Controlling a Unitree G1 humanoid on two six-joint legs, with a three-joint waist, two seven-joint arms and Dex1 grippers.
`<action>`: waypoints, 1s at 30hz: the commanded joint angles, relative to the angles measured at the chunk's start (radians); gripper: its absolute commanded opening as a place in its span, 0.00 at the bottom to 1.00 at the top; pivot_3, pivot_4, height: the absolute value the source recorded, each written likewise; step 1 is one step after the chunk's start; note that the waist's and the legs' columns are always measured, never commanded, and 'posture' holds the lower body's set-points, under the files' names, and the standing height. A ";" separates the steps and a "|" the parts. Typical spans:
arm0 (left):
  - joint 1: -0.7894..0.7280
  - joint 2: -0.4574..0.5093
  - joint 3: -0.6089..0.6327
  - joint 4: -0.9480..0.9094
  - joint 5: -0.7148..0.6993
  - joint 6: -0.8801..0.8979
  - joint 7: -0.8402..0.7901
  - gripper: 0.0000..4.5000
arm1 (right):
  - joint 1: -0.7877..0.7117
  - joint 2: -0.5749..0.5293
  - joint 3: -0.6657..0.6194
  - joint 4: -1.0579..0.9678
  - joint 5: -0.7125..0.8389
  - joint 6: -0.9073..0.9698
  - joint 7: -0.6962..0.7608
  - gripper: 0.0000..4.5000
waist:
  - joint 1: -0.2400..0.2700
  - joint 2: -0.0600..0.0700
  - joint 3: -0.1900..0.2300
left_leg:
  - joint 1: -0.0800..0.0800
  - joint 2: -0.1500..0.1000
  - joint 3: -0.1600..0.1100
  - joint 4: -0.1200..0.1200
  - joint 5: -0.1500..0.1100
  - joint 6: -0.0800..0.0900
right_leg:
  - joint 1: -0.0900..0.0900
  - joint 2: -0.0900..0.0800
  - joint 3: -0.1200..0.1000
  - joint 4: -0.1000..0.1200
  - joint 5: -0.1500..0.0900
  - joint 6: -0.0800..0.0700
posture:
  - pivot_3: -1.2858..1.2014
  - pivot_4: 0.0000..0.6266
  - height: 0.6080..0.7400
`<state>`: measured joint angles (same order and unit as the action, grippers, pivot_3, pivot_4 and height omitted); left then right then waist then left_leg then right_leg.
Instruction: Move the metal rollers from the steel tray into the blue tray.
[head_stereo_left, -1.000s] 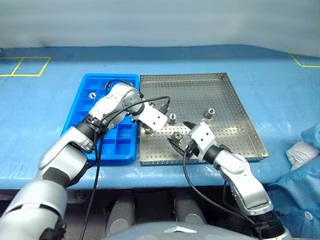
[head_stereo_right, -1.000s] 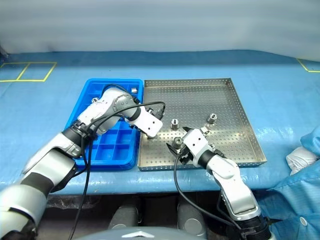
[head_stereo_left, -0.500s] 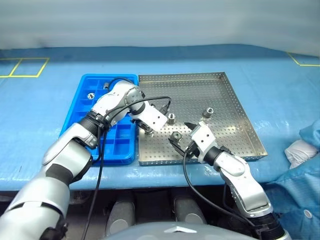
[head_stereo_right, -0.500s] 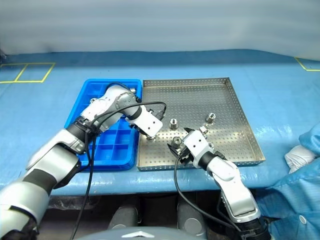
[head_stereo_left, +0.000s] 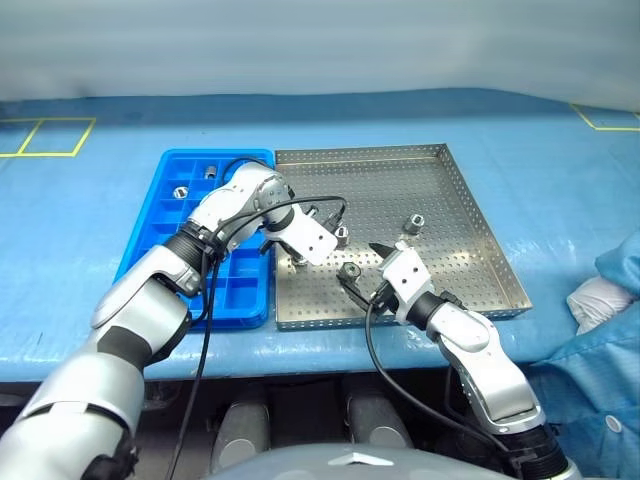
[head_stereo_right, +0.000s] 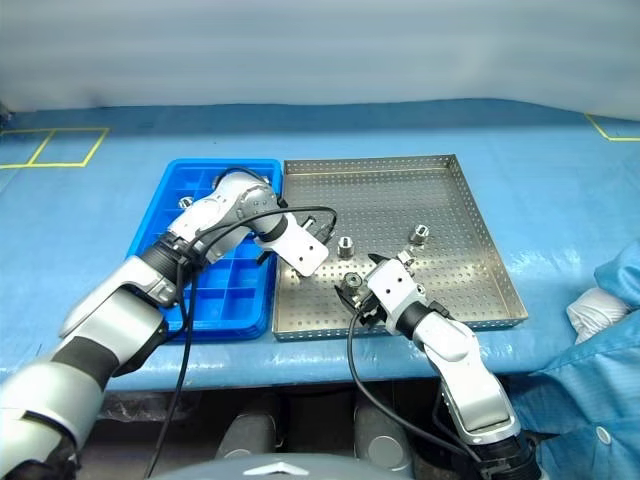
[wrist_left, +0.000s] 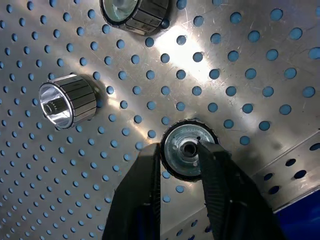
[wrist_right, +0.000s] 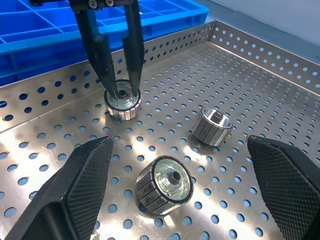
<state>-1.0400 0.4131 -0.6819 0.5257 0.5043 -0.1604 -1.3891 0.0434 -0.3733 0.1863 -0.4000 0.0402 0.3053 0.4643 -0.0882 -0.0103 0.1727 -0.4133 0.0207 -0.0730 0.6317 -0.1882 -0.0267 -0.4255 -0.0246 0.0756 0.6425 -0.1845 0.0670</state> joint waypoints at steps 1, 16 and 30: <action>-0.004 0.000 -0.007 0.015 0.017 -0.005 0.007 0.15 | -0.010 0.003 -0.009 -0.015 -0.002 -0.024 -0.005 1.00 | -0.002 0.000 0.000 | 0.000 0.000 0.000 0.000 0.000 0.000 | 0.000 0.000 0.000 0.000 0.000 0.000 | 0.48 0.24 1.00; -0.002 0.000 0.025 0.016 0.003 0.020 0.053 0.00 | -0.024 0.001 -0.006 -0.004 -0.001 -0.023 -0.004 1.00 | -0.006 -0.001 0.000 | -0.002 0.000 0.000 -0.001 0.000 0.000 | -0.002 0.000 0.001 0.000 0.000 -0.001 | 0.48 0.24 1.00; -0.054 0.000 0.054 0.069 -0.023 -0.060 0.100 0.42 | -0.027 -0.001 -0.001 -0.001 -0.003 -0.021 -0.001 1.00 | -0.004 -0.001 0.001 | -0.002 0.000 0.000 -0.001 0.000 0.000 | -0.002 0.001 0.001 0.001 -0.001 -0.001 | 0.49 0.24 1.00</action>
<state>-1.0578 0.4100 -0.6537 0.5932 0.4902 -0.2042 -1.3020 0.0251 -0.3745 0.1870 -0.3836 0.0386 0.3049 0.4599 -0.0918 -0.0117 0.1736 -0.4153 0.0207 -0.0725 0.6309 -0.1882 -0.0265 -0.4279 -0.0241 0.0766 0.6429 -0.1850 0.0663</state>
